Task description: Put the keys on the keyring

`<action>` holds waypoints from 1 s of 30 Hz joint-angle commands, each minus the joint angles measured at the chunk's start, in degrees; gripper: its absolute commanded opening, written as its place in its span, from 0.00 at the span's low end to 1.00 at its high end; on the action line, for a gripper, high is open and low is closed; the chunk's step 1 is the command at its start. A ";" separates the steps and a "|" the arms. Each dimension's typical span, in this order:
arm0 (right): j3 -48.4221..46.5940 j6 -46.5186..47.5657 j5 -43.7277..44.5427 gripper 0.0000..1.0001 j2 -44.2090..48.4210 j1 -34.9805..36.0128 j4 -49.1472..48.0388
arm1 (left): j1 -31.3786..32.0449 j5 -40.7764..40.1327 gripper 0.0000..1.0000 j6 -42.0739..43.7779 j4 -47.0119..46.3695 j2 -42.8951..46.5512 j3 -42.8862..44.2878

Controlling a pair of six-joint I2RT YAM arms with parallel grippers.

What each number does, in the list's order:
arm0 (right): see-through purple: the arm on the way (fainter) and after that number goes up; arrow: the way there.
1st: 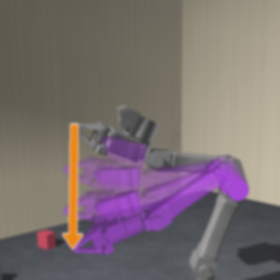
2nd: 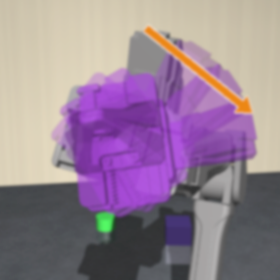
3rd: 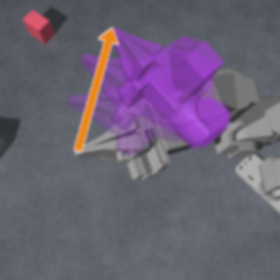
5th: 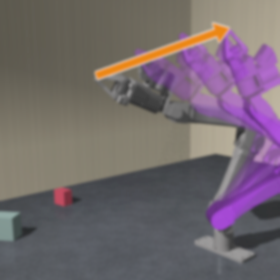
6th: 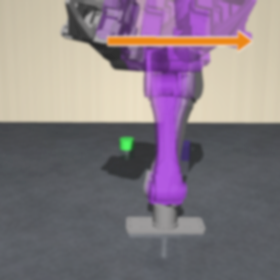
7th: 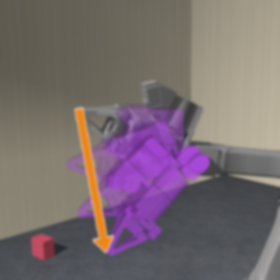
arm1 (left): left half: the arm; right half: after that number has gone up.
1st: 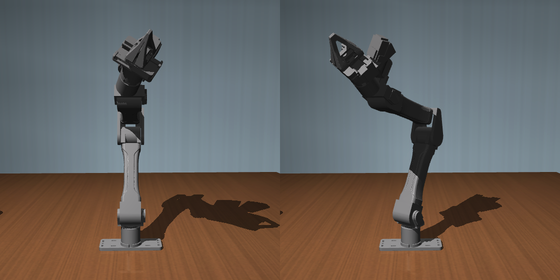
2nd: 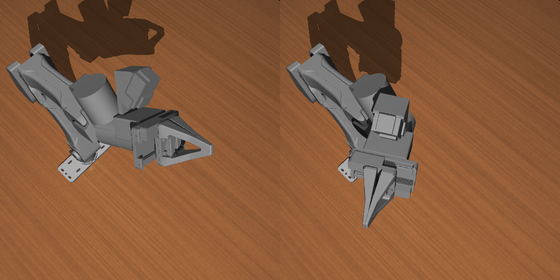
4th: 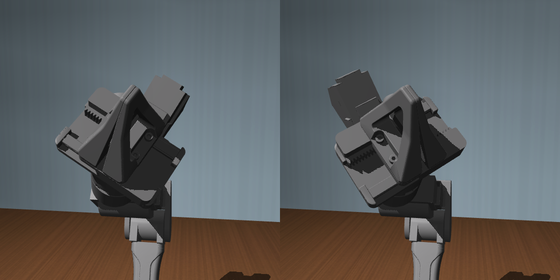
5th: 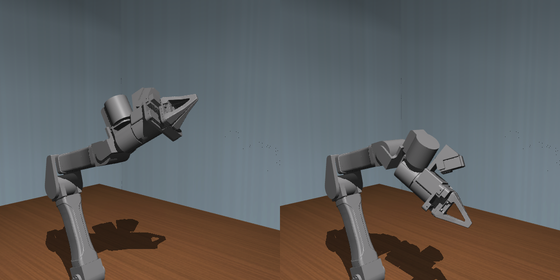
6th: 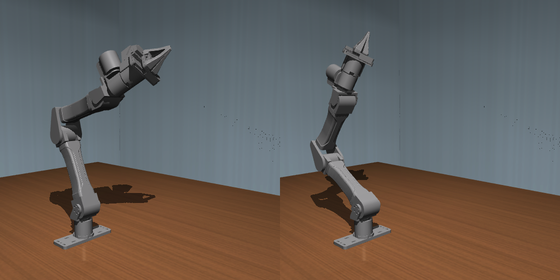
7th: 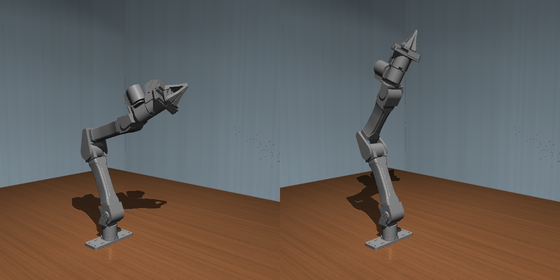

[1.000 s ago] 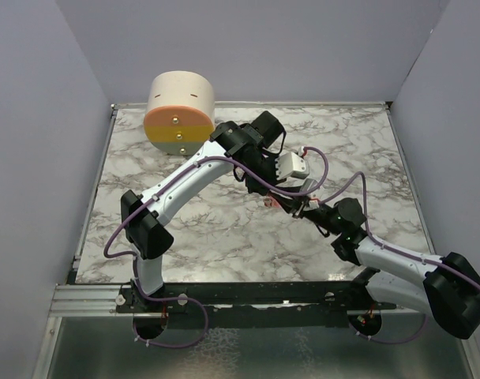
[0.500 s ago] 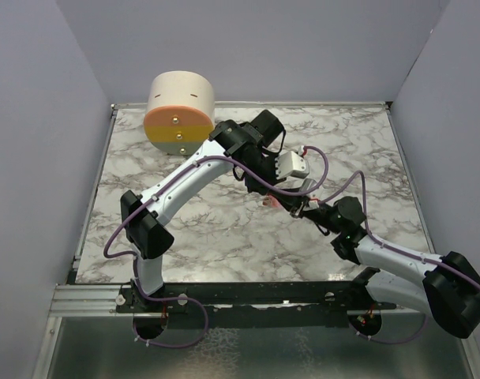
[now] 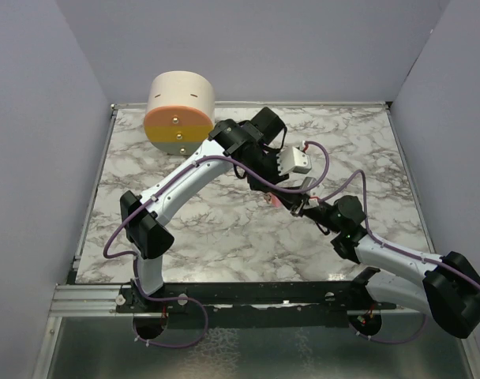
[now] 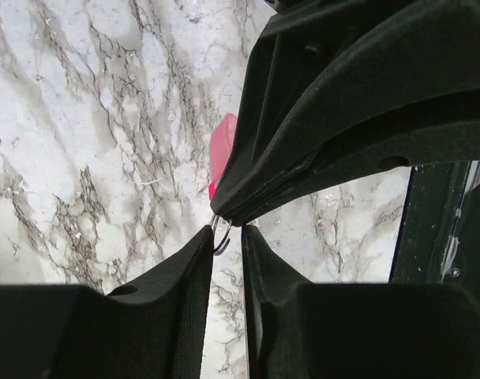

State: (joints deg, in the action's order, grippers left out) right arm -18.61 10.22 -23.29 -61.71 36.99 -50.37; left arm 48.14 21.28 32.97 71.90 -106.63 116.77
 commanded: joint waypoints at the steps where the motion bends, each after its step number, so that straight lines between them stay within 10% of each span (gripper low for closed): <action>1: -1.49 -0.28 1.79 0.01 -0.03 -0.40 0.59 | 0.55 -1.68 0.25 -1.39 -4.10 2.52 0.93; 11: -1.95 -0.88 4.94 0.01 -0.37 -0.76 1.68 | 0.47 -11.63 0.27 -6.34 -16.57 10.26 -4.69; 23: -3.41 -6.71 5.72 0.01 2.68 -2.55 3.90 | 0.16 -20.83 0.41 -20.16 -69.30 36.25 -47.26; 30: -5.37 -11.01 2.83 0.01 4.83 -3.51 6.14 | 0.16 -22.29 0.42 -23.36 -82.32 36.81 -58.56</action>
State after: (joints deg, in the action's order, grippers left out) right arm -21.47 2.72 -18.79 -58.65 34.00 -46.15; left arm 48.34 1.17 13.13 3.38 -69.34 61.93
